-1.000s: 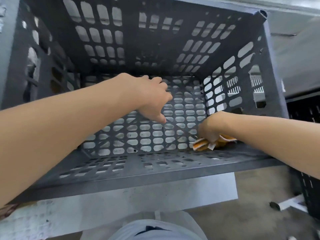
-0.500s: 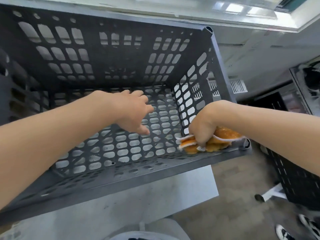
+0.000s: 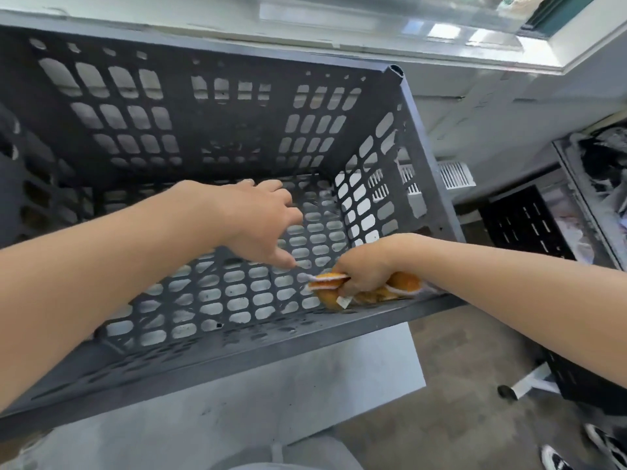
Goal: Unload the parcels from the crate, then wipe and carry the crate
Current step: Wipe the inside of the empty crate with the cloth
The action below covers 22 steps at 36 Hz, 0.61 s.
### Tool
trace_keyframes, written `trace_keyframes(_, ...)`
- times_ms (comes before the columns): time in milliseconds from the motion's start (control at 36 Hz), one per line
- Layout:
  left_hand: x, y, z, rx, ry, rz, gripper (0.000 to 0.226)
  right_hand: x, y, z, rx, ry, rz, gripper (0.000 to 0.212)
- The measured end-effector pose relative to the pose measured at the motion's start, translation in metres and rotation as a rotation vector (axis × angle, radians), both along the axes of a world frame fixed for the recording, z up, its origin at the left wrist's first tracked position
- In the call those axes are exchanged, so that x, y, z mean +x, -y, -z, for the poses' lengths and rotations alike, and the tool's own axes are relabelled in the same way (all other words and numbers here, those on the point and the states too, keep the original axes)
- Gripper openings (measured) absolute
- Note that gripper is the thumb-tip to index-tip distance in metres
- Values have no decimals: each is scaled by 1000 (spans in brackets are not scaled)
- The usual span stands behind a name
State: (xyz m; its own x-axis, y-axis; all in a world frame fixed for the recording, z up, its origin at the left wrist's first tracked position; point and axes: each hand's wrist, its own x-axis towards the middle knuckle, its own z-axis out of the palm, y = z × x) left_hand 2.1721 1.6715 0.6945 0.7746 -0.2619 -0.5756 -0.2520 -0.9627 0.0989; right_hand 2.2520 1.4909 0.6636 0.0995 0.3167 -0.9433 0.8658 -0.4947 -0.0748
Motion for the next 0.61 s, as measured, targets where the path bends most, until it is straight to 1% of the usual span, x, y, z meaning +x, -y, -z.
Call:
trace_keyframes(56, -5, -7, 1, 5, -9, -21, 79, -8, -11, 11, -11, -58, -24, 14)
trace_keyframes(139, -14, -18, 5, 11, -23, -47, 80, -23, -26, 25, -34, -110, -121, 20)
trace_keyframes(194, -20, -25, 8, 25, -35, -59, 79, -29, -37, 32, -11, -120, -147, 15)
trace_keyframes(250, -26, -33, 10, 35, -48, -80, 78, -33, -50, 36, 41, -143, -123, 11)
trace_keyframes(306, -30, -41, 12, 40, -54, -108, 78, -37, -63, 39, 97, -193, -72, 12)
trace_keyframes(389, -37, -53, 13, 38, -49, -152, 79, -49, -83, 42, 117, -273, -57, 12)
trace_keyframes(500, -47, -66, 10, 36, -49, -211, 80, -77, -109, 49, 196, -350, -26, 20)
trace_keyframes(611, -62, -82, 12, 59, -65, -254, 80, -106, -137, 58, 297, -435, -41, 12)
